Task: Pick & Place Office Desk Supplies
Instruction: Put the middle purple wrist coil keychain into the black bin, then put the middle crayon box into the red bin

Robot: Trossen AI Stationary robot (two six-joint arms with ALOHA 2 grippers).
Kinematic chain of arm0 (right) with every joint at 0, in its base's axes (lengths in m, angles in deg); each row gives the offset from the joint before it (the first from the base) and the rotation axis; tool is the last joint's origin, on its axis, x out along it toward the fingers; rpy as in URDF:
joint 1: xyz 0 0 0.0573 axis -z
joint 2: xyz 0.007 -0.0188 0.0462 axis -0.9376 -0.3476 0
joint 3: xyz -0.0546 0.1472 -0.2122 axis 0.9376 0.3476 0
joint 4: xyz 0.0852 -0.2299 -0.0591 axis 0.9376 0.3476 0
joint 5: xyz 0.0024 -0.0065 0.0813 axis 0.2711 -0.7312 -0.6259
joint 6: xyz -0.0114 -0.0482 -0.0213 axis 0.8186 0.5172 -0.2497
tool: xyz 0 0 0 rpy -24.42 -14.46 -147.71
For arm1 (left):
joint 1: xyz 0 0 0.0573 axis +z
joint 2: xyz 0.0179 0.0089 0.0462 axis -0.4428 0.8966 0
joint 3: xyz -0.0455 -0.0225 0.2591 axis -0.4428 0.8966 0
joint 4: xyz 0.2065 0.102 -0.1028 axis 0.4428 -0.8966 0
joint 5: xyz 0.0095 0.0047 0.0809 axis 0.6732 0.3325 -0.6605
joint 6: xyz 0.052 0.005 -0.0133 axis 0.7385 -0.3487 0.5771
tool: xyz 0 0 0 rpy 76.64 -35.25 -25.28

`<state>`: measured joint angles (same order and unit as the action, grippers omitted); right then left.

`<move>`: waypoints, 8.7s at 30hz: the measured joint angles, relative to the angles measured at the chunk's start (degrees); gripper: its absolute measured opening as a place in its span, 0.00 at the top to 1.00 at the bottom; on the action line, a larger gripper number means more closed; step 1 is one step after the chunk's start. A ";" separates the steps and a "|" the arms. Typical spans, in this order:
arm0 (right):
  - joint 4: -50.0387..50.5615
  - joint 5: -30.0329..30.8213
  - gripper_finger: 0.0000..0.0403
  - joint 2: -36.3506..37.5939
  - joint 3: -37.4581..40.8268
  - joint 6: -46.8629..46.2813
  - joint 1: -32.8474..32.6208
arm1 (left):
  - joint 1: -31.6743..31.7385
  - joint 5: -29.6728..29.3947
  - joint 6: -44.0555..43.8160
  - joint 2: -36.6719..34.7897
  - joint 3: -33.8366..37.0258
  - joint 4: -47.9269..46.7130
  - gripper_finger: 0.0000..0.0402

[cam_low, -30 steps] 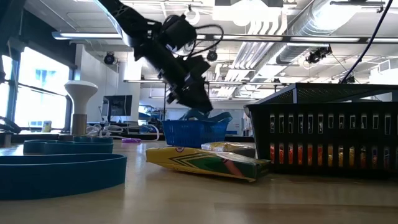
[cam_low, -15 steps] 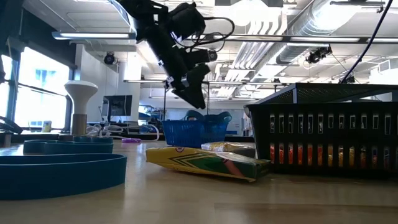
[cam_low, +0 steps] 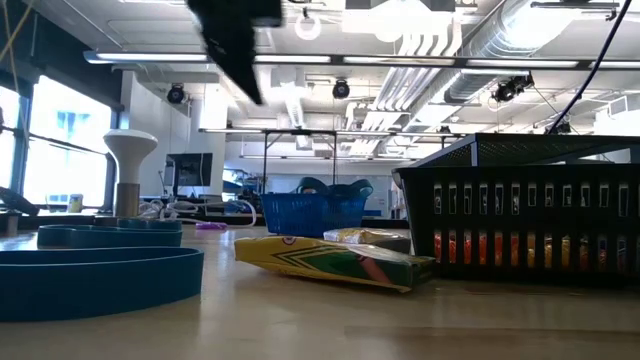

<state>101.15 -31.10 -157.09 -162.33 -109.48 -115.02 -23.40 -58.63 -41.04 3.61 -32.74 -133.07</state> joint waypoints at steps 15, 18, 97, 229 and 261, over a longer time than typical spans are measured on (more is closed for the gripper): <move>-0.13 0.24 0.33 0.00 0.00 -0.77 0.32 | 5.31 4.76 -25.61 -6.72 0.09 -27.49 0.64; -0.11 0.25 0.33 0.00 0.00 -0.70 0.51 | 10.13 5.03 -21.51 -3.47 0.11 -24.66 0.64; -1.01 -3.34 0.33 -2.82 0.00 0.63 2.23 | 32.48 12.60 -6.66 23.27 6.23 1.15 0.99; 21.93 -19.40 0.91 -2.84 9.30 -37.41 10.42 | -33.27 22.64 -10.35 8.17 14.64 50.01 0.67; 10.99 -5.13 0.64 4.87 9.33 -22.86 4.68 | -21.74 28.88 7.98 12.60 25.97 62.79 0.67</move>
<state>112.14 -36.23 -152.22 -153.00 -132.35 -110.35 -45.14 -29.75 -33.06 16.21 -6.78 -70.28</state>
